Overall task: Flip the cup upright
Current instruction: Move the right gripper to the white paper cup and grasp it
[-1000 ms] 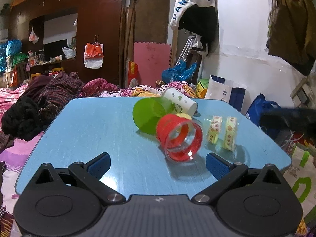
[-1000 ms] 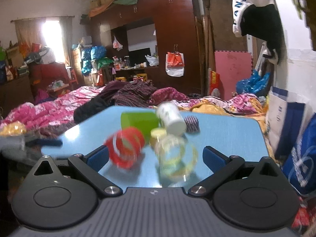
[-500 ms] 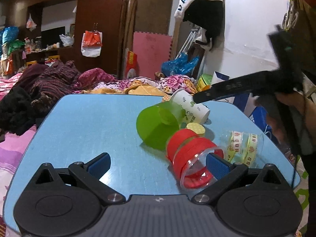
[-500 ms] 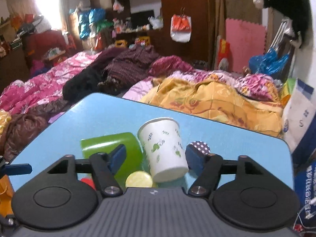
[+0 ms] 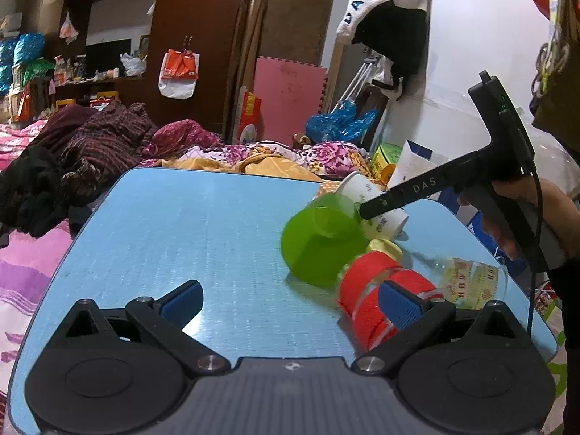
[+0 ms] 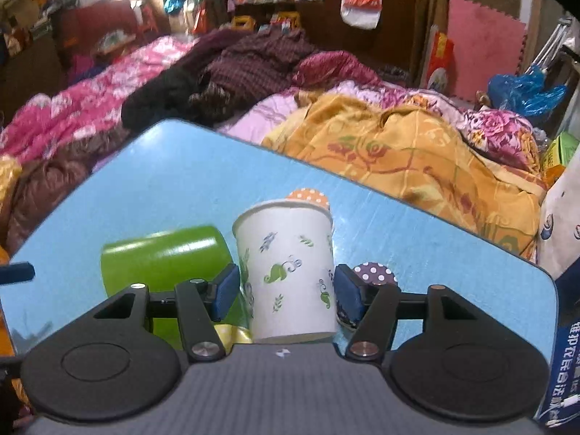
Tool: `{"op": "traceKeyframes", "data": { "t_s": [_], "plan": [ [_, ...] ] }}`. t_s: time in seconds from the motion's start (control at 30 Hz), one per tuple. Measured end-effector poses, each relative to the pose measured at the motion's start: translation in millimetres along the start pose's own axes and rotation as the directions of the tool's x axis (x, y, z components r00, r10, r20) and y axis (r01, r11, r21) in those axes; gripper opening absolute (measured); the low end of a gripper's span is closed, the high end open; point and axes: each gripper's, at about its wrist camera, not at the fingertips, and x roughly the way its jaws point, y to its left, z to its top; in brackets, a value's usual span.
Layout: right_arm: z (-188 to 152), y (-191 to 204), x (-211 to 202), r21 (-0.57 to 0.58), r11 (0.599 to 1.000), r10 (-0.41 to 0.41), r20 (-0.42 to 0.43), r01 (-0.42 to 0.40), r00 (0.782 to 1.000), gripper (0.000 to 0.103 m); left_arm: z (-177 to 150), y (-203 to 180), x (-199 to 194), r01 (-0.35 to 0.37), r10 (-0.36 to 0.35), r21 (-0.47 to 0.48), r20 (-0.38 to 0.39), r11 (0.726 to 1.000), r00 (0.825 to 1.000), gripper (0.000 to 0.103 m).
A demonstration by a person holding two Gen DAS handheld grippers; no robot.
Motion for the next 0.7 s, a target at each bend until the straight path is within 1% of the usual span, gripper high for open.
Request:
{"op": "traceKeyframes", "data": {
  "t_s": [0.07, 0.13, 0.17, 0.23, 0.47, 0.57, 0.7],
  "plan": [
    [4, 1, 2, -0.015, 1.0, -0.006, -0.021, 0.006, 1.0, 0.06, 0, 3, -2, -0.002, 0.002, -0.006, 0.002, 1.0, 1.0, 0.103],
    [8, 2, 2, -0.025, 1.0, -0.017, -0.02, 0.017, 1.0, 0.06, 0, 6, -3, -0.003, 0.004, -0.014, 0.007, 1.0, 1.0, 0.103],
    [10, 2, 2, -0.026, 1.0, -0.01, -0.024, 0.009, 1.0, 0.06, 0, 7, -3, -0.003, 0.003, -0.018, 0.007, 1.0, 1.0, 0.103],
    [13, 3, 8, -0.033, 0.999, -0.009, -0.057, 0.007, 0.998, 0.062, -1, 8, -3, -0.001, 0.001, -0.022, 0.004, 1.0, 1.0, 0.103],
    [22, 4, 20, -0.035, 0.999, -0.011, -0.119, 0.007, 0.993, 0.062, -2, 16, -4, 0.0, 0.0, -0.046, 0.006, 0.999, 1.0, 0.103],
    [24, 0, 18, 0.006, 1.0, -0.008, -0.119, 0.008, 0.993, 0.061, -2, 20, -5, 0.002, -0.001, -0.059, 0.01, 0.998, 1.0, 0.103],
    [23, -2, 0, 0.057, 0.998, -0.035, -0.07, 0.039, 0.997, 0.061, -4, 30, -10, 0.007, -0.005, -0.087, 0.026, 0.996, 1.0, 0.103]
  ]
}}
